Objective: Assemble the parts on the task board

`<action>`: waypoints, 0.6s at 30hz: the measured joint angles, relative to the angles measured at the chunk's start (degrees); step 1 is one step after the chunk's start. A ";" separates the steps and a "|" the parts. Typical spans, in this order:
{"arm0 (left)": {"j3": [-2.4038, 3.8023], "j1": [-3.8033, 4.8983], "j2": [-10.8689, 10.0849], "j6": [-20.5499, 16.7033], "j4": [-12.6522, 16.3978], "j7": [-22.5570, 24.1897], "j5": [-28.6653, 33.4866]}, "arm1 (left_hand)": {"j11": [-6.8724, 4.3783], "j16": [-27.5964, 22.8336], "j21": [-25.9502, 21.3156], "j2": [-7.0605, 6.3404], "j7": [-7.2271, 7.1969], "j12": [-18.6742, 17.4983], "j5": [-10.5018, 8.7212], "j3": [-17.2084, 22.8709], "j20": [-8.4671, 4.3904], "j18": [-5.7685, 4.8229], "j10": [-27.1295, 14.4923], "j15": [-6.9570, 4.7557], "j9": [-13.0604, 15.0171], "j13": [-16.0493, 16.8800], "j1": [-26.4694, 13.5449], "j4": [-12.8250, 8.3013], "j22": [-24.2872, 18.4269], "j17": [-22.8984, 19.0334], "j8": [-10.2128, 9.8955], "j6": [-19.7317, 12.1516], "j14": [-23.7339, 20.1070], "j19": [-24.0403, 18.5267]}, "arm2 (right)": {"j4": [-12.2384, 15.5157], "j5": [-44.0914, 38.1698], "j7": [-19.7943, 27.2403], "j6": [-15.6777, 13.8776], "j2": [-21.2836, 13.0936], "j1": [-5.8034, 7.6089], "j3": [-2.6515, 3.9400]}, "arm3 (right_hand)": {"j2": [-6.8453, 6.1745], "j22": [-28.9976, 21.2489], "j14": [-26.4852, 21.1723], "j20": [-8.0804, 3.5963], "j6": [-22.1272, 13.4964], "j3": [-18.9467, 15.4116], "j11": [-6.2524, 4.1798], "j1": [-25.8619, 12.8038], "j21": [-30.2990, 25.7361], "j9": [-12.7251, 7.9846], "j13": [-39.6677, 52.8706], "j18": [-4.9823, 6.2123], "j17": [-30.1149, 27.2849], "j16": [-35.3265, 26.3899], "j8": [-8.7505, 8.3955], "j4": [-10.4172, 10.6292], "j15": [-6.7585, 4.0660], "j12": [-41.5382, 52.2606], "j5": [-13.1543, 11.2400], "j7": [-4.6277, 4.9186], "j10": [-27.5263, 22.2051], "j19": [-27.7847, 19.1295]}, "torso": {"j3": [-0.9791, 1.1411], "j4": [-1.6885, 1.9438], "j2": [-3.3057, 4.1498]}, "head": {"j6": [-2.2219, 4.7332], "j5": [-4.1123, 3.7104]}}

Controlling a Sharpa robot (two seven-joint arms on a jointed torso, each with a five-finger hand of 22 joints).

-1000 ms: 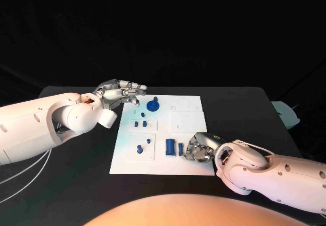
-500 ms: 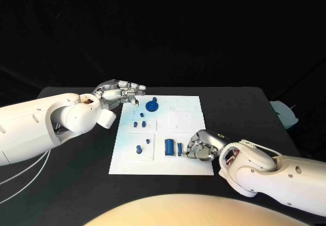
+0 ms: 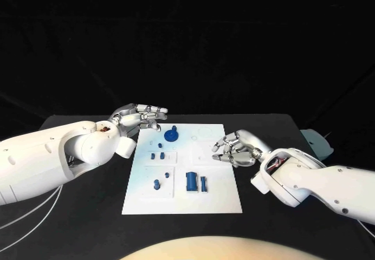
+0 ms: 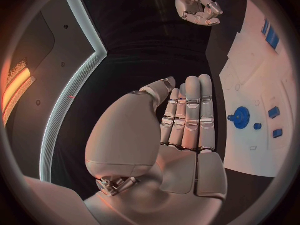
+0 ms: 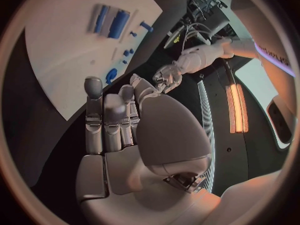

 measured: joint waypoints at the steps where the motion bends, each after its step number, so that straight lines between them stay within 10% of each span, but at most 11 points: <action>1: 0.00 -0.07 0.34 -0.42 -0.46 0.66 0.39 | -0.13 -0.54 -0.45 0.24 -0.18 0.02 0.00 -0.05 0.08 0.00 0.13 -0.03 0.08 -0.04 -0.24 0.06 -0.22 -0.24 0.24 0.18 -0.19 -0.08 | -1.45 2.94 1.60 -0.02 0.49 0.48 0.02 | -0.37 -1.48 -1.87 0.49 -0.45 1.21 0.57 0.38 -2.67 -0.81 -3.09 0.00 -4.36 -5.60 -0.99 -0.34 0.53 -3.29 -0.55 0.46 -0.56 -1.52 | -0.09 -0.01 -0.14 | 0.43 -0.02; 8: -0.03 -1.48 4.50 -4.55 -6.96 6.10 2.66 | 0.62 -17.00 -8.06 0.27 -0.60 -5.51 0.00 2.18 0.83 -0.03 3.32 0.30 0.07 -3.57 -0.93 1.79 -5.05 -7.08 1.07 1.24 -0.23 -2.67 | -14.75 21.68 10.59 1.29 5.72 3.04 0.51 | -2.12 -8.71 -8.41 4.10 1.37 11.05 3.27 1.91 -12.76 -6.65 -25.90 -0.01 -20.05 -30.61 -6.89 -3.65 3.89 -22.29 -4.60 3.00 1.16 -10.82 | -0.54 0.02 -1.52 | 3.46 -0.03; 11: -0.03 -2.21 5.69 -5.45 -9.11 7.65 3.40 | 0.81 -26.19 -12.68 -0.11 -0.16 -9.74 0.00 3.13 2.07 -0.01 3.65 2.16 -0.27 -4.56 -1.31 2.24 -8.06 -10.17 0.24 0.80 -0.69 -3.93 | -19.14 26.04 12.76 2.40 7.93 3.42 0.76 | -2.77 -10.52 -9.67 4.87 1.84 12.06 3.47 0.68 -14.63 -7.82 -29.93 -0.01 -22.87 -34.89 -8.11 -3.84 5.14 -25.13 -4.60 2.89 1.48 -12.35 | -0.65 0.02 -1.88 | 4.24 0.18; 18: -0.03 -3.49 8.45 -6.20 -12.62 10.40 4.96 | 3.27 -45.59 -32.69 -0.39 -0.02 -19.88 0.00 -0.60 8.40 0.01 3.31 6.29 -0.63 -4.55 -2.48 3.55 -21.72 -16.64 -3.57 -1.49 -7.06 -10.40 | -27.41 32.74 17.05 5.68 12.30 3.70 1.22 | -3.33 -16.58 -9.68 6.94 2.50 13.33 5.26 -2.25 -18.76 -10.73 -39.33 -0.02 -29.35 -42.24 -10.59 -4.04 6.97 -30.84 -4.96 3.55 1.36 -12.81 | -0.62 0.07 -2.48 | 5.89 0.73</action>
